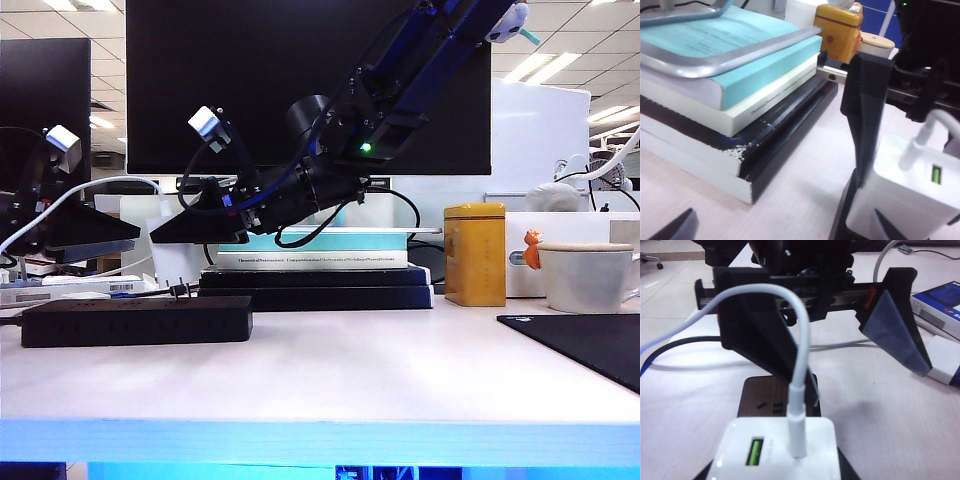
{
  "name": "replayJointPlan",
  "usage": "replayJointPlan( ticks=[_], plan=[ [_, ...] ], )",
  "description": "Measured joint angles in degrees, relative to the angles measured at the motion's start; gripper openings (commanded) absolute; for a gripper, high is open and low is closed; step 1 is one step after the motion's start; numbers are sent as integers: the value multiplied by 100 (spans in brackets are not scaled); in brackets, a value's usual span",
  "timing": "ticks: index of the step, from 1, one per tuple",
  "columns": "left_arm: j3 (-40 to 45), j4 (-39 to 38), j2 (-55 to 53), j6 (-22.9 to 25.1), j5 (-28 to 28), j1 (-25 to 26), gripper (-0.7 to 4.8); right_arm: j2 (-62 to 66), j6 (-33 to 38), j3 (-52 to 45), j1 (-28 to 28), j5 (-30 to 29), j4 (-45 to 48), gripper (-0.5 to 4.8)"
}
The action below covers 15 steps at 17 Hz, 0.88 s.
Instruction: Plug the white charger into the left socket.
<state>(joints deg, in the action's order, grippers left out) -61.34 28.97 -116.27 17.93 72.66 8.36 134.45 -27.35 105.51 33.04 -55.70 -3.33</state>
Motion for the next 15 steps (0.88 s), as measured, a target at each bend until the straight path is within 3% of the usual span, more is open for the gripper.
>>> replayJointPlan(
  ticks=[15],
  plan=[
    [0, 44, 0, 0, 0, -35, 479, 98, 61, 24, 26, -422, -72, 211]
  ],
)
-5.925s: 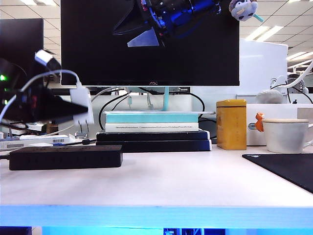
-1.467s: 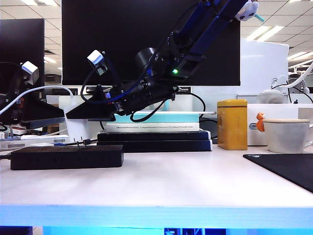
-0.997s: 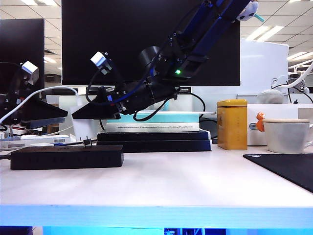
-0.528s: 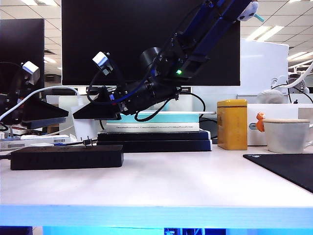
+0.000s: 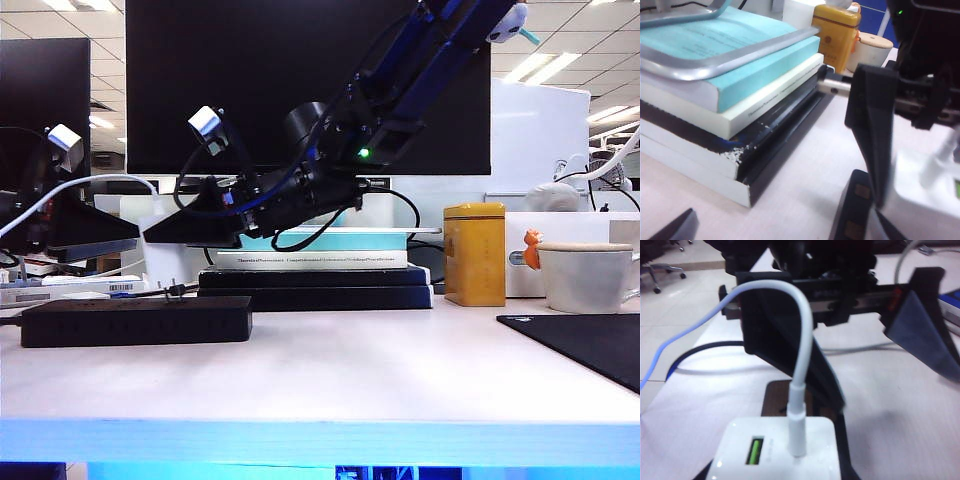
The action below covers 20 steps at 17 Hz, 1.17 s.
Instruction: Plug the white charger into the left socket.
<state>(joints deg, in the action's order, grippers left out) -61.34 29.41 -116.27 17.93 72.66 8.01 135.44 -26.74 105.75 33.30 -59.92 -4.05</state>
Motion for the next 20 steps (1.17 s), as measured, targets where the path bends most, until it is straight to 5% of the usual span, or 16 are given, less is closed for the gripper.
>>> replayJointPlan(
  ticks=[13, 20],
  plan=[
    [0, 2, 0, -46, 0, -22, 479, 70, 57, 42, -116, 267, 164, 211],
    [0, 2, 2, -68, 0, -39, 479, 85, 284, 35, -149, -151, 68, 211]
  ],
)
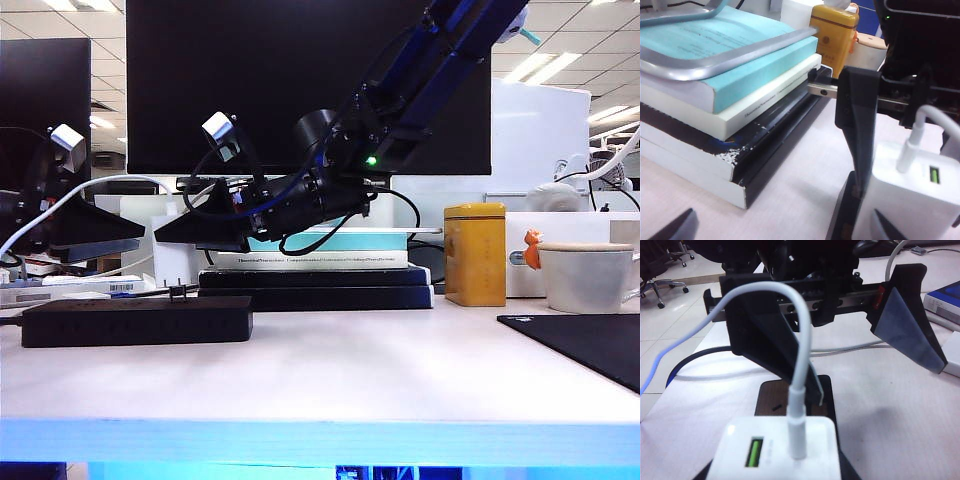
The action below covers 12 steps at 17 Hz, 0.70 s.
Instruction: Plug the white charger into the left socket.
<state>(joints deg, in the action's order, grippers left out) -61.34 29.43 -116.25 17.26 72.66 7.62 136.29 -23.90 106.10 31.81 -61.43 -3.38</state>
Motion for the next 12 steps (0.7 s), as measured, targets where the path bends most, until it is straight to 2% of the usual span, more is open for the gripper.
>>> replayJointPlan(
  ticks=[8, 12],
  plan=[
    [0, 0, -2, 0, 4, -48, 479, 11, -142, 2, 0, 20, -7, 211],
    [0, 46, 0, -52, 120, -76, 479, 22, -533, 4, 9, 186, -109, 211]
  ],
)
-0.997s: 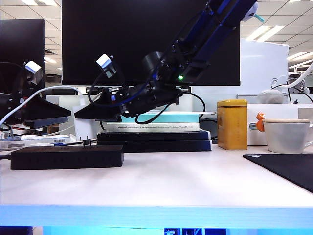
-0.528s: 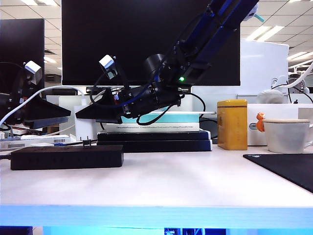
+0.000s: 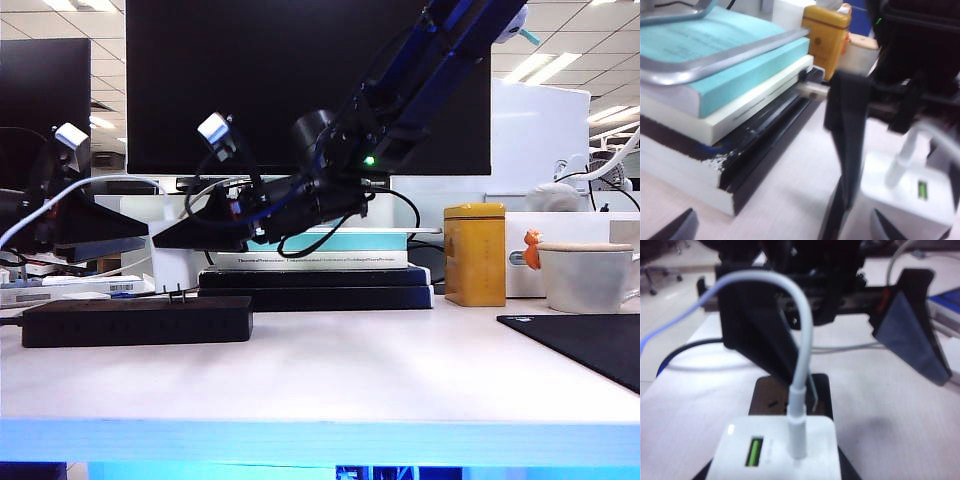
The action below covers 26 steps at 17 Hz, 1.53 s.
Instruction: Plug the white charger into the left socket.
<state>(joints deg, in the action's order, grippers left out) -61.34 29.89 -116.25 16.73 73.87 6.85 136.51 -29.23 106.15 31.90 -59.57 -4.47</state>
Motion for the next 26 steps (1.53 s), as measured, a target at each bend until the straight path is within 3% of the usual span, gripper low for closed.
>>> replayJointPlan(
  ticks=[3, 6, 7, 8, 9, 10, 13, 19, 26],
  plan=[
    [0, 704, 4, -691, 232, 0, 479, -7, -197, 7, -2, 4, -94, 211],
    [0, 1486, 11, -1770, 402, 0, 472, -7, -210, 7, -2, 11, -94, 211],
    [0, 1569, 11, -2109, 402, 0, 347, -7, -210, 7, -2, 13, -96, 211],
    [0, 1580, 11, -2389, 404, 0, 163, -7, -210, 7, -2, 13, -96, 211],
    [0, 1580, 11, -2551, 407, 0, 56, -7, -210, 7, -2, 15, -96, 211],
    [0, 1580, 11, -2691, 411, 0, -8, -9, -210, 7, -2, 15, -96, 211],
    [2, 1569, 11, -3198, 592, -151, -5, -9, -210, 7, -2, 15, -96, 211],
    [0, 1593, 11, -3224, 835, -684, -5, -4, -280, 0, -9, 20, -149, 211],
    [7, 1666, 101, -3224, 785, -632, -5, 9, -295, -7, -9, 59, -214, 211]
  ],
)
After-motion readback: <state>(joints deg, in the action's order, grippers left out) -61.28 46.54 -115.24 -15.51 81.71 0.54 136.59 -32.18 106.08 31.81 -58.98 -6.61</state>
